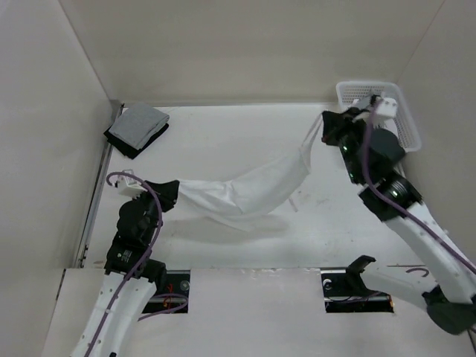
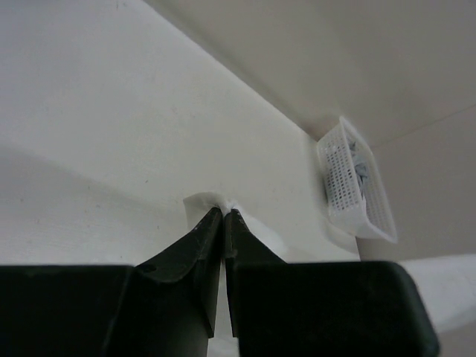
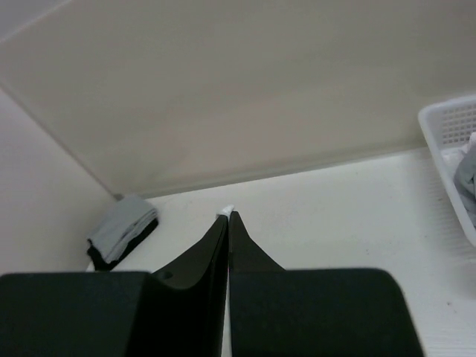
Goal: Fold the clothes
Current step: Flatten the tank top out
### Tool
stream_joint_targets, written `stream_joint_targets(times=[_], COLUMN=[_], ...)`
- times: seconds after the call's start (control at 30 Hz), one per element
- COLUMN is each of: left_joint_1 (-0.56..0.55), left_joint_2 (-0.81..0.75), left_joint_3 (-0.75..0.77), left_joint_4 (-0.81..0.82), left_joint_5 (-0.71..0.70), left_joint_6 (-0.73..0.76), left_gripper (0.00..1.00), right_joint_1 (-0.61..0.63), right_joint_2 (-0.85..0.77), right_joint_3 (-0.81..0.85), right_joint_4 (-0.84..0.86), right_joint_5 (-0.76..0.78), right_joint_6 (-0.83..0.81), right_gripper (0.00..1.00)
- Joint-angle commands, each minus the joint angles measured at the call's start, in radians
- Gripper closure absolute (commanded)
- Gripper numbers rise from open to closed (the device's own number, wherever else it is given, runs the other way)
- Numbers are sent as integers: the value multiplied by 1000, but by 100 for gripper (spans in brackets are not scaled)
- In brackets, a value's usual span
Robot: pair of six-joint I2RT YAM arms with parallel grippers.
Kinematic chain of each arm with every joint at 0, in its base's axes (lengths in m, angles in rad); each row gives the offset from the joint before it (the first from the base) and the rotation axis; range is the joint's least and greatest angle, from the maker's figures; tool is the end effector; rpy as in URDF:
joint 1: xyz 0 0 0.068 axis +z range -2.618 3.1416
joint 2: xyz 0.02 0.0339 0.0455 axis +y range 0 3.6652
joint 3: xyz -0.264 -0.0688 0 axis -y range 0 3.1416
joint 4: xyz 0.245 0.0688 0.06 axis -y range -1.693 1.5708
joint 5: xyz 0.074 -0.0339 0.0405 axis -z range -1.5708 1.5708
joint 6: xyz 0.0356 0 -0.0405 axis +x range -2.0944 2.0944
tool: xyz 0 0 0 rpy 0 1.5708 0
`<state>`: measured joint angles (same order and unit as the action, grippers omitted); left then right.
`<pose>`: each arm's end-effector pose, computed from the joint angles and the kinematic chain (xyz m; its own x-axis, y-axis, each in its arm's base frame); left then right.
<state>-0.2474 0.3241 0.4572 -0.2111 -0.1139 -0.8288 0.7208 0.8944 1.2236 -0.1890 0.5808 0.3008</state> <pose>0.1112 -0.0239 0.2810 -0.1494 -0.7176 -0.6802 0.0345 0.6838 -0.7289 0.1406 0.0975 0.4699 0.0577 0.3804 -0.9230 -0.1682 0.9150 0.3666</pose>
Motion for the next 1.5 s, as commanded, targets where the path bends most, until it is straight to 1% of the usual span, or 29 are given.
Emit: stream_joint_targets(times=[0.0, 0.07, 0.1, 0.17, 0.2, 0.23, 0.27, 0.3, 0.33, 0.37, 0.4, 0.47, 0.5, 0.57, 0.6, 0.63, 0.67, 0.7, 0.73, 0.77, 0.83, 0.87, 0.9, 0.97, 1.03, 1.13, 1.27, 1.4, 1.47], left_joint_1=[-5, -6, -6, -13, -17, -20, -22, -22, -13, -3, 16, 55, 73, 102, 109, 115, 118, 118, 116, 113, 106, 106, 106, 106, 109, 116, 125, 132, 132], left_joint_2=[47, 96, 130, 212, 255, 300, 340, 375, 404, 426, 452, 480, 487, 495, 500, 504, 507, 510, 513, 513, 512, 512, 509, 498, 487, 481, 464, 452, 451], left_joint_3=[-87, -136, -156, -182, -193, -202, -209, -218, -227, -233, -241, -247, -252, -256, -258, -258, -258, -258, -258, -259, -268, -272, -272, -272, -272, -265, -285, -295, -293], left_joint_4=[18, 77, 117, 203, 248, 289, 324, 357, 389, 410, 435, 461, 473, 487, 493, 498, 498, 498, 500, 504, 518, 522, 521, 510, 489, 422, 369, 358, 354], left_joint_5=[25, 26, 28, 37, 37, 36, 33, 30, 28, 28, 28, 37, 42, 52, 60, 66, 69, 72, 75, 76, 74, 76, 76, 79, 82, 66, 11, -1, -1], left_joint_6=[-67, -104, -121, -154, -167, -179, -196, -208, -217, -223, -230, -234, -239, -242, -242, -237, -234, -234, -233, -233, -233, -233, -231, -218, -190, -133, -90, -76, -72], left_gripper=[95, 95, 95, 94, 94, 94, 93, 92, 91, 90, 90, 87, 86, 85, 85, 85, 85, 85, 85, 85, 85, 85, 85, 85, 84, 79, 73, 71, 71], right_joint_1=[-206, -287, -330, -379, -399, -413, -416, -418, -416, -397, -366, -296, -254, -162, -119, -85, -46, -15, 16, 47, 93, 104, 113, 124, 127, 140, 145, 147, 147], right_joint_2=[234, 401, 534, 721, 814, 892, 940, 955, 943, 907, 855, 728, 659, 547, 500, 471, 439, 414, 396, 381, 357, 353, 353, 363, 376, 391, 432, 471, 474], right_joint_3=[-44, 8, 90, 242, 328, 408, 468, 490, 469, 409, 320, 100, -21, -233, -324, -385, -459, -513, -562, -602, -659, -673, -685, -700, -711, -722, -724, -722, -727], right_joint_4=[146, 216, 232, 224, 209, 182, 140, 111, 102, 120, 146, 218, 255, 299, 304, 300, 290, 278, 267, 264, 264, 270, 279, 295, 316, 345, 352, 350, 342], right_joint_5=[-359, -427, -452, -461, -461, -467, -464, -460, -455, -449, -443, -426, -412, -389, -381, -375, -371, -368, -363, -355, -337, -340, -345, -349, -361, -375, -391, -392, -380], right_joint_6=[122, 161, 173, 182, 187, 195, 210, 218, 218, 213, 213, 213, 222, 263, 288, 311, 355, 389, 424, 454, 507, 524, 541, 566, 592, 626, 669, 707, 724], right_gripper=[97, 96, 96, 95, 91, 84, 75, 65, 57, 52, 49, 47, 51, 73, 87, 93, 95, 94, 90, 83, 68, 64, 59, 55, 55, 55, 62, 68, 69])
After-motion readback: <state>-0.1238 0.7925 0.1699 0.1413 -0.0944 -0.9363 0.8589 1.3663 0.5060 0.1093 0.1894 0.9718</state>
